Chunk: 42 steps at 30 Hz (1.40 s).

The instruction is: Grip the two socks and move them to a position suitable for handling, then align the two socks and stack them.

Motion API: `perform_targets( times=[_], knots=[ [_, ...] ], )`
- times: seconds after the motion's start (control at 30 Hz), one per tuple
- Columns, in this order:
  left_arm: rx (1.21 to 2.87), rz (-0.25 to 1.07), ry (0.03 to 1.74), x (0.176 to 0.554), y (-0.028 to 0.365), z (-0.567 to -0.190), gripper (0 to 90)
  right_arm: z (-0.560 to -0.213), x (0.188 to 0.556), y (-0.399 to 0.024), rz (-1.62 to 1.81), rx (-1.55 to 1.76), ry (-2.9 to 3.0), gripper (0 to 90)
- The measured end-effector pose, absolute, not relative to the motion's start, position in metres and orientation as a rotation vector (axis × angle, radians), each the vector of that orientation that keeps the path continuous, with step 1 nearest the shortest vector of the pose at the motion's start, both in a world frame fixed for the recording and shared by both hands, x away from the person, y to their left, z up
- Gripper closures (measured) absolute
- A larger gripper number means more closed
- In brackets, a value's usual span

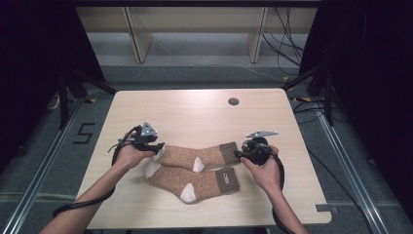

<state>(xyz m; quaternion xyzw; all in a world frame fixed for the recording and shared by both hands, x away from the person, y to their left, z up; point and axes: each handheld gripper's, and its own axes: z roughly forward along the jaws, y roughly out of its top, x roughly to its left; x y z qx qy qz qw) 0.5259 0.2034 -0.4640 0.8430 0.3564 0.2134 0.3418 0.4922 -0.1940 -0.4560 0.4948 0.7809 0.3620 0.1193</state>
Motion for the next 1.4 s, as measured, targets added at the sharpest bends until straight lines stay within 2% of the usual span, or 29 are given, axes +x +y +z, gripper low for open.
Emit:
perform_targets(
  times=[0.03,0.1,0.33,0.47,0.93,1.27,1.4],
  knots=[
    [2.217,0.540,0.909,0.524,0.206,-0.460,48.1,-0.456,0.491,-0.195,1.049,1.479,2.284,57.2],
    [2.181,0.487,0.932,0.516,0.208,-0.457,39.9,-0.460,0.489,-0.200,1.035,1.472,2.280,53.7],
    [2.156,0.496,0.965,0.506,0.215,-0.454,30.1,-0.464,0.487,-0.209,1.063,1.501,2.250,49.5],
    [2.079,0.489,0.970,0.497,0.219,-0.451,29.3,-0.463,0.488,-0.212,1.057,1.523,2.261,47.8],
    [2.060,0.487,0.991,0.494,0.221,-0.450,25.1,-0.462,0.495,-0.206,1.058,1.511,2.264,46.4],
    [2.070,0.398,1.064,0.499,0.222,-0.464,27.2,-0.472,0.505,-0.200,1.031,1.553,2.270,44.4],
    [2.083,0.323,1.071,0.506,0.218,-0.470,26.5,-0.475,0.507,-0.198,1.009,1.626,2.257,43.8]
  ],
)
